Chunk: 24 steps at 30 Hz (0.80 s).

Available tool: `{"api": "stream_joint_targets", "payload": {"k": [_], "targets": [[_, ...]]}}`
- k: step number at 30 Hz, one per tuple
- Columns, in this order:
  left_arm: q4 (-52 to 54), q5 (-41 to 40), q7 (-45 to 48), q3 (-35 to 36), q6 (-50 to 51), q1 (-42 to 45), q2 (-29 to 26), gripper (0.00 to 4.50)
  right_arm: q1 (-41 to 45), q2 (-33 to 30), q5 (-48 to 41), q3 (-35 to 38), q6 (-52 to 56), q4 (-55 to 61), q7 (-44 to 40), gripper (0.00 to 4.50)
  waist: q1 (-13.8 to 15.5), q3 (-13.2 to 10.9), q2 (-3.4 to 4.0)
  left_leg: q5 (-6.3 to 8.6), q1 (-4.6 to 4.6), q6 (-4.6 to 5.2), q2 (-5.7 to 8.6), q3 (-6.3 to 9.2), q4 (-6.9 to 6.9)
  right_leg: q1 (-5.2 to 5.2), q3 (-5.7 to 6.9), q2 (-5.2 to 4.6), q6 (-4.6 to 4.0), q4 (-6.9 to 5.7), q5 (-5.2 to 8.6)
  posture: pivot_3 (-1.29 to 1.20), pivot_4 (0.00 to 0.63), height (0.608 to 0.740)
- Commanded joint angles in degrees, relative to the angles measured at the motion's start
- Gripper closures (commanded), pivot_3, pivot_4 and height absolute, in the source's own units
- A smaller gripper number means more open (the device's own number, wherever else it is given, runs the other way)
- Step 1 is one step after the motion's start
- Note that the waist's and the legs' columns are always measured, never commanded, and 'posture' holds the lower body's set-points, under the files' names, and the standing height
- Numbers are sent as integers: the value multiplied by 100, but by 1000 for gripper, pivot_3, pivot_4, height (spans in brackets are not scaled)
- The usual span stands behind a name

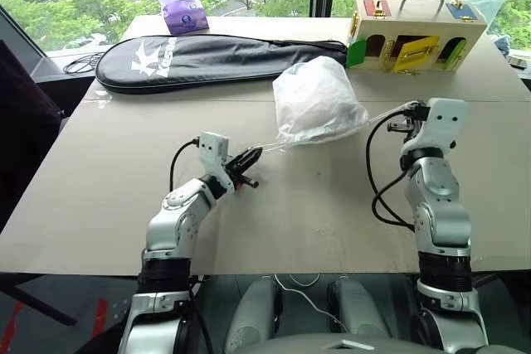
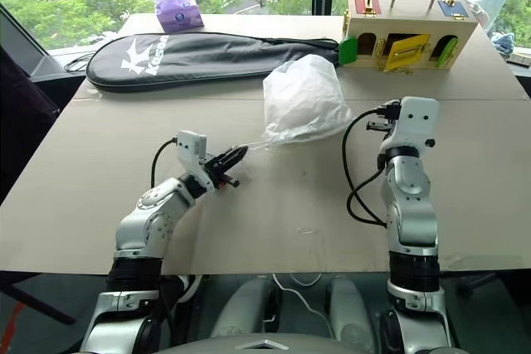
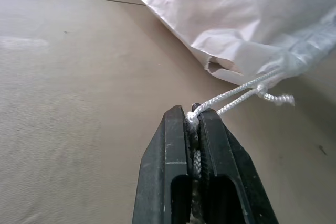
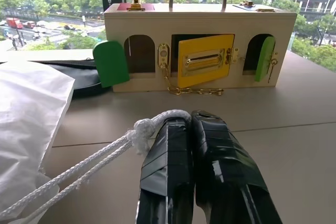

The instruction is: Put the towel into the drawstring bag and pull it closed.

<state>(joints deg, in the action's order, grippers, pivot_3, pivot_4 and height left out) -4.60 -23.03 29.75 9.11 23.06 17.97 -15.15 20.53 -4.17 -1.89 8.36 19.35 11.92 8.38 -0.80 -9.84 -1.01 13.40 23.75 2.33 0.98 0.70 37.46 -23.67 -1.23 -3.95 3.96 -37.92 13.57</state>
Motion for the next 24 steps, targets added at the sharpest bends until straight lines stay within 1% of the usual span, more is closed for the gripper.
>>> {"api": "stream_joint_targets", "payload": {"k": [1,5,8,13,18,20,21,22,23,24], "targets": [[-243,132,-750,518,-413,295,26,4413,144,-67,120,370,-235,78,353,4500,4,1,-1,0,-1,0,0,1,0,0,1,0,0,-1,0,0,150,740],[-888,921,-1879,836,-1354,737,-299,4413,177,-135,147,963,-196,-1,934,4500,8,0,-1,0,1,-1,4,1,0,0,1,0,0,0,0,0,150,740],[-1190,1328,-2570,953,-1801,970,-522,4413,163,-211,137,1360,-170,-64,1307,4500,7,0,-1,0,2,-1,8,0,-1,0,-1,-2,0,1,0,0,150,740],[-1325,2030,-3555,1023,-2220,1113,-862,4413,108,-299,132,2086,-74,-110,2073,4500,2,0,-1,0,2,-1,8,-1,-5,-2,-1,-3,0,3,0,0,150,740],[-1395,2527,-4399,1186,-2269,1143,-1067,4413,21,-379,-25,2640,10,-119,2669,4500,3,0,-1,0,2,-1,9,-2,-5,-2,-2,-5,0,1,-1,0,150,740],[-1456,2531,-4574,1265,-2223,1170,-1066,4413,7,-449,-115,2759,18,-144,2771,4500,0,0,-1,0,2,0,9,-2,-5,-2,-2,-5,0,1,-1,0,150,740],[-1510,2462,-4509,1252,-2218,1192,-1042,4413,10,-496,-177,2766,11,-165,2754,4500,-3,0,-1,0,2,0,8,-2,-5,-2,-2,-4,0,1,-1,0,150,740],[-1560,2376,-4367,1197,-2213,1215,-1000,4413,24,-534,-250,2740,9,-188,2698,4500,-4,0,-1,0,1,0,8,-2,-5,-2,-1,-4,0,0,0,0,150,740],[-1611,2160,-3999,1089,-2217,1254,-907,4413,64,-581,-399,2637,-18,-244,2488,4500,-3,0,-1,0,1,0,8,-2,-5,-2,-1,-4,0,-1,-1,0,150,740],[-1638,1954,-3552,922,-2211,1287,-812,4413,124,-663,-593,2421,-57,-326,2083,4500,-2,0,-1,0,1,0,8,-2,-5,-2,-1,-4,0,-1,-1,0,150,740]]}}
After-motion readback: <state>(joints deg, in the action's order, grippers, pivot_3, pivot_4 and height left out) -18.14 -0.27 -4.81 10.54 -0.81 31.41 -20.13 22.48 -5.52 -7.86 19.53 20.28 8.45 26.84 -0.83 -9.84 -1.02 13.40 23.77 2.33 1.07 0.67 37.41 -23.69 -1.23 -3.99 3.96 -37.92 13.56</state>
